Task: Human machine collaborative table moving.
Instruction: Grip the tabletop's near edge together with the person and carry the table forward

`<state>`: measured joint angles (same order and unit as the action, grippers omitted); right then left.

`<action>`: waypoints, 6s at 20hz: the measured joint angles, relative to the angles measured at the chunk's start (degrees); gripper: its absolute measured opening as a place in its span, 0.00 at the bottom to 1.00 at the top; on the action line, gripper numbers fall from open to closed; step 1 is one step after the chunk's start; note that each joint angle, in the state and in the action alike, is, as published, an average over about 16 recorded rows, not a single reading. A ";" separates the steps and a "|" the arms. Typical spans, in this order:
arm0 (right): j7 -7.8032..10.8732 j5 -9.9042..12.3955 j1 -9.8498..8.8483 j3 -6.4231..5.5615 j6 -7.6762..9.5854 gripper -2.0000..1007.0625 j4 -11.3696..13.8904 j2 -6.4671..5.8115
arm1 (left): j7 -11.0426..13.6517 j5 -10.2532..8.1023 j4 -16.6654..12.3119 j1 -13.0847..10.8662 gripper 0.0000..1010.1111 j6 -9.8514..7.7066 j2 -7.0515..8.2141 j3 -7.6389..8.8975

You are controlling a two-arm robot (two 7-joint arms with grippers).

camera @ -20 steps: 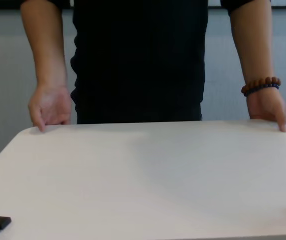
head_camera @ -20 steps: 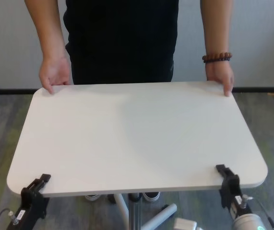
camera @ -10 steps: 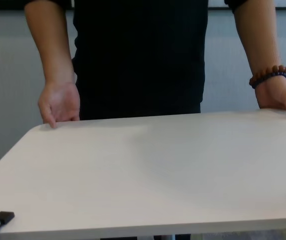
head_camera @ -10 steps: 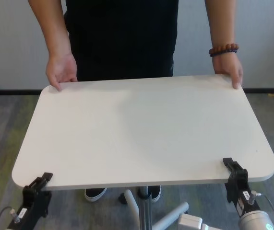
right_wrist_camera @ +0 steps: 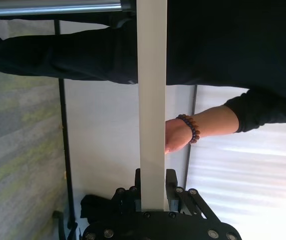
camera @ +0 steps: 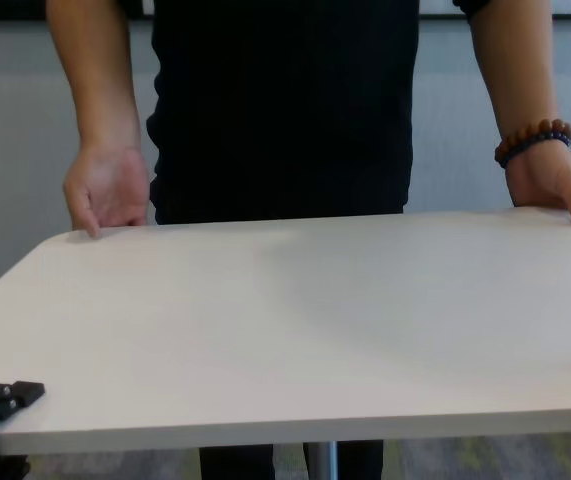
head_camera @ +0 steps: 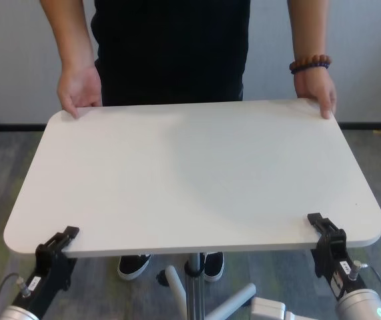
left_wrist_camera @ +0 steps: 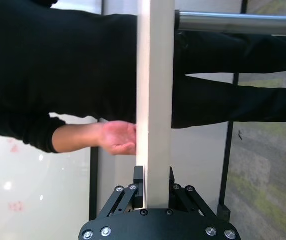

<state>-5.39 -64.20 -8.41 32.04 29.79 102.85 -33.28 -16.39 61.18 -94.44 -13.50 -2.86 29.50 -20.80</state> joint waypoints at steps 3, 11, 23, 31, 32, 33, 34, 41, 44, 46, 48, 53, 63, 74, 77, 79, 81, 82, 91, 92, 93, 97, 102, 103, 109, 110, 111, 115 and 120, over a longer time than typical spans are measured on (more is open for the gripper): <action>1.22 0.26 -0.02 -0.57 -0.81 0.24 0.98 -0.46 | 1.68 0.25 -1.47 0.26 0.25 -0.28 0.60 0.02; 5.38 0.95 1.00 -1.72 -2.95 0.24 2.44 -1.21 | 6.57 -0.10 -4.60 2.10 0.25 -0.68 1.94 0.13; 9.81 1.24 4.53 -2.84 -7.30 0.24 1.63 -1.01 | 11.68 -0.74 -6.03 7.00 0.25 -0.79 2.30 -0.84; 11.58 0.94 7.56 -3.77 -10.04 0.24 -0.41 -0.31 | 13.40 -0.39 -4.22 10.82 0.25 -1.08 1.43 -2.69; 11.74 0.90 7.95 -3.86 -10.38 0.24 -0.75 -0.18 | 13.53 -0.34 -3.90 11.30 0.25 -1.11 1.29 -2.94; 11.89 0.86 8.33 -3.96 -10.71 0.24 -1.09 -0.03 | 13.65 -0.30 -3.55 11.80 0.25 -1.15 1.13 -3.19; 12.04 0.82 8.72 -4.05 -11.05 0.24 -1.46 0.12 | 13.76 -0.26 -3.19 12.30 0.25 -1.18 0.97 -3.45; 12.72 0.58 11.21 -4.55 -13.26 0.24 -4.31 1.48 | 14.19 -0.08 -0.49 15.66 0.25 -1.33 -0.27 -5.17; 12.91 0.44 12.16 -4.71 -14.07 0.24 -5.63 2.16 | 14.22 -0.06 0.63 16.96 0.25 -1.32 -0.78 -5.85; 13.00 0.32 12.75 -4.80 -14.53 0.24 -6.48 2.61 | 14.22 -0.07 1.35 17.78 0.25 -1.31 -1.10 -6.28; 13.08 0.17 13.32 -4.86 -14.93 0.24 -7.31 3.05 | 14.17 -0.07 2.03 18.54 0.25 -1.28 -1.40 -6.70; 13.20 -0.24 14.77 -4.90 -15.71 0.24 -9.32 4.09 | 13.96 -0.16 3.76 20.28 0.25 -1.16 -2.13 -7.59; 13.15 -0.77 18.15 -4.22 -17.03 0.24 -13.38 5.61 | 13.18 -0.20 7.60 23.70 0.25 -0.87 -3.47 -9.08; 12.24 -0.33 21.54 -3.04 -18.26 0.24 -17.61 6.66 | 12.10 0.35 11.24 27.06 0.25 -1.05 -4.74 -10.56; 11.82 -0.11 22.15 -2.79 -18.47 0.24 -18.56 6.90 | 11.75 0.51 12.12 27.75 0.25 -1.17 -5.07 -10.92; 11.52 0.03 22.50 -2.62 -18.59 0.24 -19.17 7.04 | 11.51 0.62 12.79 28.20 0.25 -1.24 -5.33 -11.17; 11.23 0.16 22.80 -2.47 -18.68 0.24 -19.74 7.17 | 11.26 0.72 13.47 28.62 0.25 -1.32 -5.60 -11.41; 11.08 0.22 22.93 -2.40 -18.72 0.24 -20.01 7.23 | 11.14 0.76 13.82 28.82 0.25 -1.35 -5.74 -11.53; 10.01 0.62 23.99 -2.01 -18.96 0.24 -22.42 7.52 | 10.23 1.11 17.07 30.72 0.25 -1.52 -7.17 -12.74; 9.90 0.69 24.10 -2.00 -18.99 0.24 -22.68 7.53 | 10.13 1.17 17.44 30.95 0.25 -1.55 -7.35 -12.90; 9.79 0.75 24.21 -2.00 -19.03 0.24 -22.93 7.54 | 10.04 1.23 17.80 31.17 0.25 -1.58 -7.52 -13.06; 9.38 1.04 24.61 -2.06 -19.19 0.24 -23.89 7.56 | 9.70 1.49 19.14 32.05 0.25 -1.70 -8.21 -13.68; 8.96 1.37 25.06 -2.14 -19.39 0.24 -24.92 7.55 | 9.19 1.78 20.88 33.14 0.25 -1.88 -9.10 -14.41; 8.89 1.42 25.13 -2.14 -19.42 0.24 -25.09 7.55 | 9.07 1.81 21.23 33.34 0.25 -1.91 -9.28 -14.54; 8.55 1.56 25.56 -2.07 -19.50 0.24 -26.09 7.58 | 8.29 1.92 23.53 34.54 0.25 -2.04 -10.38 -15.23; 8.47 1.55 25.66 -2.03 -19.51 0.24 -26.33 7.60 | 8.12 1.92 24.01 34.77 0.25 -2.05 -10.60 -15.34; 8.40 1.54 25.76 -1.98 -19.53 0.24 -26.58 7.64 | 7.94 1.92 24.51 35.01 0.25 -2.05 -10.82 -15.44; 8.06 1.50 26.23 -1.75 -19.63 0.24 -27.71 7.83 | 7.18 1.90 26.70 36.09 0.25 -1.99 -11.72 -15.87; 7.57 1.58 26.91 -1.48 -19.84 0.24 -29.40 8.16 | 6.24 1.87 29.58 37.56 0.25 -1.82 -12.89 -16.48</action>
<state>2.17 -62.63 18.50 30.56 9.94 73.45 -25.12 -10.14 63.05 -64.86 24.06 -4.69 16.61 -37.28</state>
